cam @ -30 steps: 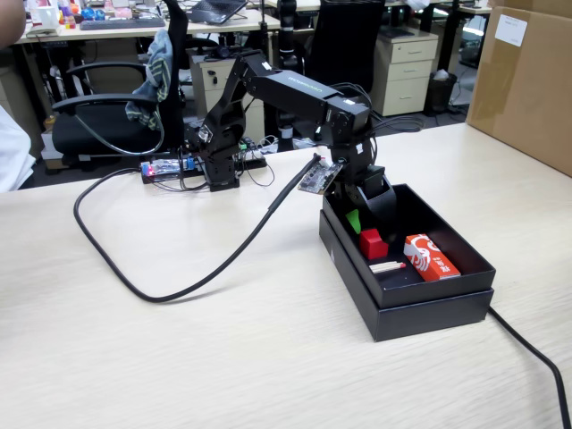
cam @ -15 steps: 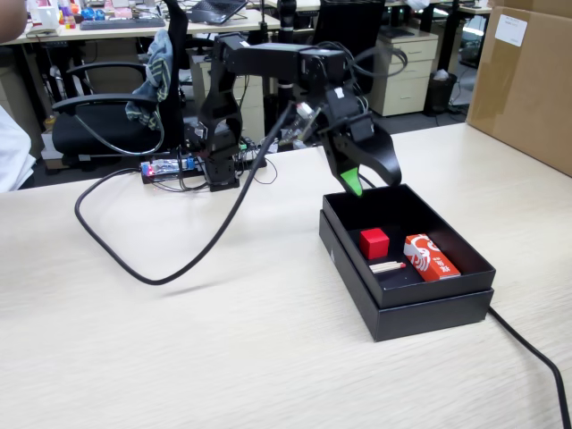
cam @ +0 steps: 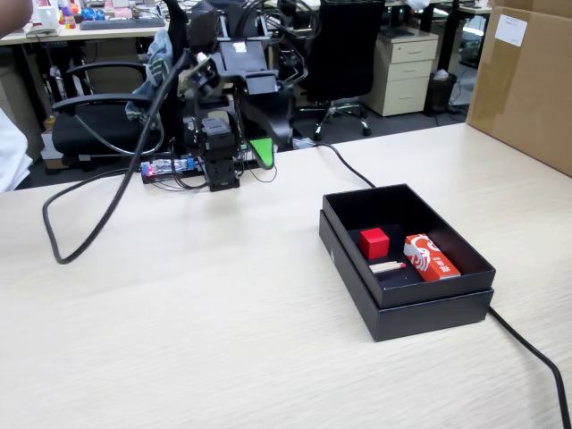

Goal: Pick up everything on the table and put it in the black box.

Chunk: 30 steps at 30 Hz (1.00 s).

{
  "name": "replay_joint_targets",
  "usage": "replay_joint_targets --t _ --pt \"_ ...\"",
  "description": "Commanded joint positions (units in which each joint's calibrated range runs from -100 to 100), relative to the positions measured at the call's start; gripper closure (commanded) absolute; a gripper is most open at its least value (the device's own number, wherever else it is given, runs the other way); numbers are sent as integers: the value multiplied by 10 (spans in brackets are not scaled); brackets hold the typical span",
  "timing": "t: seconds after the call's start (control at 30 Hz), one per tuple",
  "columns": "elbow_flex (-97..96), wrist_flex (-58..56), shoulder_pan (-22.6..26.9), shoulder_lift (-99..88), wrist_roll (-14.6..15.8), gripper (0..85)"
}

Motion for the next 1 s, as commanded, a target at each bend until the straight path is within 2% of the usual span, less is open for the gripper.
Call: replay_joint_targets --t 0.0,0.13,0.47,0.8,0.97 --pt "-41 13 -7 -97 -4 372" --pt "-203 70 -11 -228 -4 374" --pt "-420 175 -11 -401 -5 378" --pt "-555 273 -17 -415 -5 370" --pt "-635 379 -18 -415 -14 366"
